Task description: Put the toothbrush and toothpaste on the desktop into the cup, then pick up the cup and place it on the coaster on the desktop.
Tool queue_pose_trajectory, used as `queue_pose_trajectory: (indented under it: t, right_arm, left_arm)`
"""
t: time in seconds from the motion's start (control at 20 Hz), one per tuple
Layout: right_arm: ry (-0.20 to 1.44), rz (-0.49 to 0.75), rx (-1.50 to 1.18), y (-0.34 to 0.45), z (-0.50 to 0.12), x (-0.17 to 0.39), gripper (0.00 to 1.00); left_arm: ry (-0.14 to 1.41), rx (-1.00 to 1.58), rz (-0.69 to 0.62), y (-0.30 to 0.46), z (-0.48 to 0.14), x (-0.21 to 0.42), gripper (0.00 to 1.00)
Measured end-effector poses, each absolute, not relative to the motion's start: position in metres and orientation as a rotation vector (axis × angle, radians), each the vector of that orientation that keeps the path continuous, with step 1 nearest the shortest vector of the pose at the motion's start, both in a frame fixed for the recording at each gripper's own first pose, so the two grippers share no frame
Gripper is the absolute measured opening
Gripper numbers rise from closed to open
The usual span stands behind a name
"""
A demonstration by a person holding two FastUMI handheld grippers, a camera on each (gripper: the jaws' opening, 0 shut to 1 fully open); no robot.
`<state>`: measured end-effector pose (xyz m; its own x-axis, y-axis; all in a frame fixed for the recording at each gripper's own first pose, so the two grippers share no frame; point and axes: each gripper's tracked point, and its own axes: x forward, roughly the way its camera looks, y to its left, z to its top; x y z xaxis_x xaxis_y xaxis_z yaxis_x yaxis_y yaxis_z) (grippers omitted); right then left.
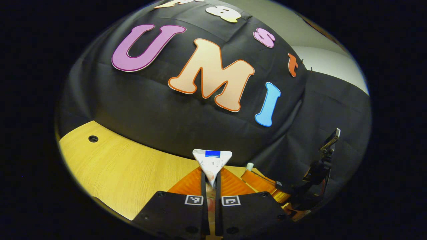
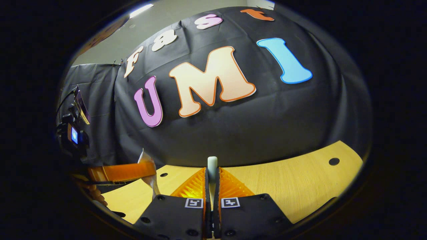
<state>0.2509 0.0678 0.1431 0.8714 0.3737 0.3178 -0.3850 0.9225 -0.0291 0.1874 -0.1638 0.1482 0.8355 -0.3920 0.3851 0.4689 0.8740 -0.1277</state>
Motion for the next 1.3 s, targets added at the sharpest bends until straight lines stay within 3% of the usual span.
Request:
queue_pose_trajectory:
  t: [0.3, 0.4, 0.8, 1.1, 1.3]
  right_arm:
    - [-0.305, 0.372, 0.114, 0.048, 0.129, 0.251, 0.1]
    - [-0.326, 0.358, 0.131, 0.039, 0.133, 0.243, 0.16]
    - [-0.379, 0.258, 0.222, -0.013, 0.147, 0.23, 0.94]
    - [-0.416, 0.119, 0.219, -0.072, 0.152, 0.222, 0.97]
    - [-0.423, 0.055, 0.223, -0.106, 0.151, 0.217, 0.94]
  left_arm:
    - [-0.367, -0.227, -0.493, -0.183, 0.148, 0.195, 0.05]
    - [-0.361, -0.22, -0.511, -0.192, 0.147, 0.198, 0.05]
    - [-0.338, -0.249, -0.552, -0.219, 0.138, 0.209, 0.05]
    - [-0.346, -0.269, -0.59, -0.24, 0.132, 0.219, 0.05]
    - [-0.334, -0.275, -0.602, -0.249, 0.123, 0.23, 0.05]
